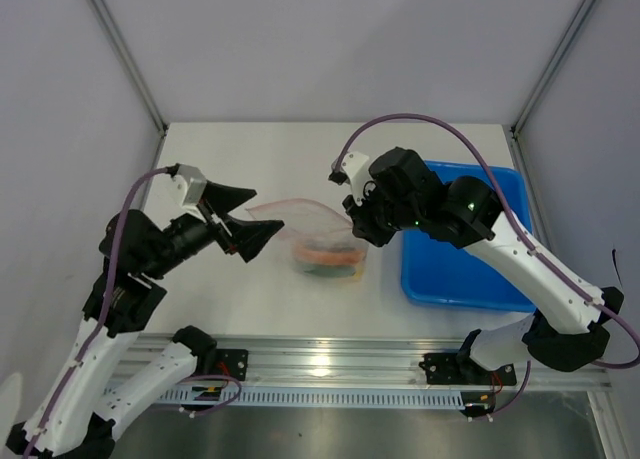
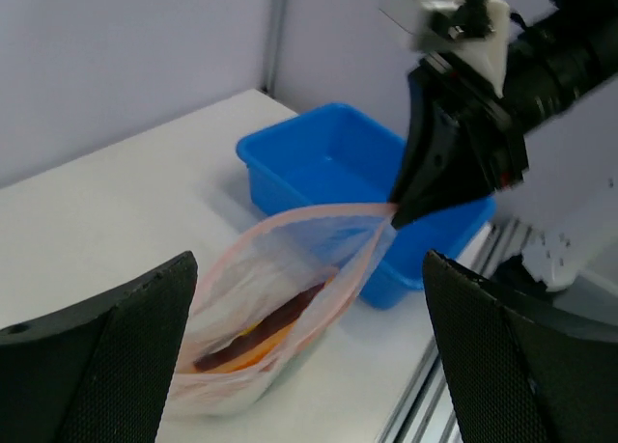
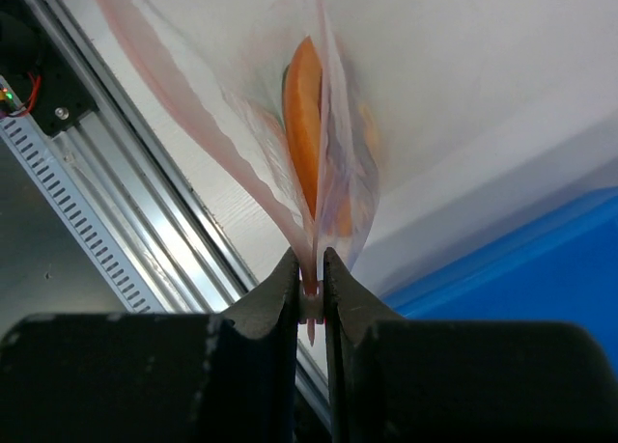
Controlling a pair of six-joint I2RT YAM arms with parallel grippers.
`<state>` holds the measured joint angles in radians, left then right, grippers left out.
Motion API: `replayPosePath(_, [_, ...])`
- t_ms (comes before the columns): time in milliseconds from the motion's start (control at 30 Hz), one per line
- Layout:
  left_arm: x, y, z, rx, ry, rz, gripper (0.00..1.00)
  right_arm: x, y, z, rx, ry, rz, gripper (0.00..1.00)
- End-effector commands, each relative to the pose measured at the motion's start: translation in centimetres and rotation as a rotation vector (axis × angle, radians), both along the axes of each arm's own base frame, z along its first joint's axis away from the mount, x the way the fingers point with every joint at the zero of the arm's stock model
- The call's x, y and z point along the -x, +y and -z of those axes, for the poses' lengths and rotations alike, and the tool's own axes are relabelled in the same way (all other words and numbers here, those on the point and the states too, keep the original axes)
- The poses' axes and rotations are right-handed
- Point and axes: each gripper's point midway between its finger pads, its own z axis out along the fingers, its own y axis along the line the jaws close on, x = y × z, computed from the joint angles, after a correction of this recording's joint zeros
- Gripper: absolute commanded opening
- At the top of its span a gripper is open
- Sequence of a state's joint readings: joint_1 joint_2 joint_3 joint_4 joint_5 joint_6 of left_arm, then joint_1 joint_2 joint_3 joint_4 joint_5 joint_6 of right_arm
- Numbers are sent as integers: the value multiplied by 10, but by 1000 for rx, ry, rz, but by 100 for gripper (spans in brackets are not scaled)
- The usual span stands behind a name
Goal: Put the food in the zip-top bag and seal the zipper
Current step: Adjust the zipper food storage bag at the center of the board.
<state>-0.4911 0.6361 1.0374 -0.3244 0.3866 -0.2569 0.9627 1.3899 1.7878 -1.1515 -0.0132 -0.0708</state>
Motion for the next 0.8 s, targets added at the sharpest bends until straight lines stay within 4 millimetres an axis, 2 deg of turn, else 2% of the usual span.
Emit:
replayPosePath(0, [33, -37, -25, -84, -233, 291, 100, 10, 3, -19, -75, -2, -42, 0])
replayPosePath(33, [27, -44, -20, -131, -258, 295, 99, 12, 5, -20, -86, 9, -62, 0])
replayPosePath(67, [36, -53, -26, -150, -301, 337, 100, 13, 6, -20, -88, 19, -70, 0])
replayPosePath(167, [28, -73, -17, -249, -343, 363, 99, 12, 8, -20, -95, 34, -88, 0])
replayPosePath(300, [34, -94, -14, -305, -474, 431, 100, 11, 7, -17, -97, 49, -97, 0])
replayPosePath(333, [33, -96, -17, -301, -512, 429, 100, 10, 6, -17, -97, 50, -92, 0])
replayPosePath(467, [25, -107, 7, -386, -583, 470, 100, 13, 6, -20, -115, 55, -104, 0])
replayPosePath(667, [13, -120, 27, -484, -633, 521, 99, 15, 6, -21, -126, 53, -108, 0])
replayPosePath(700, [12, -125, 37, -507, -621, 556, 100, 15, 5, -21, -129, 54, -108, 0])
replayPosePath(733, [14, -129, 30, -507, -653, 584, 100, 15, 7, -21, -131, 54, -110, 0])
replayPosePath(767, [14, -131, 33, -518, -646, 605, 99, 15, 7, -21, -131, 56, -109, 0])
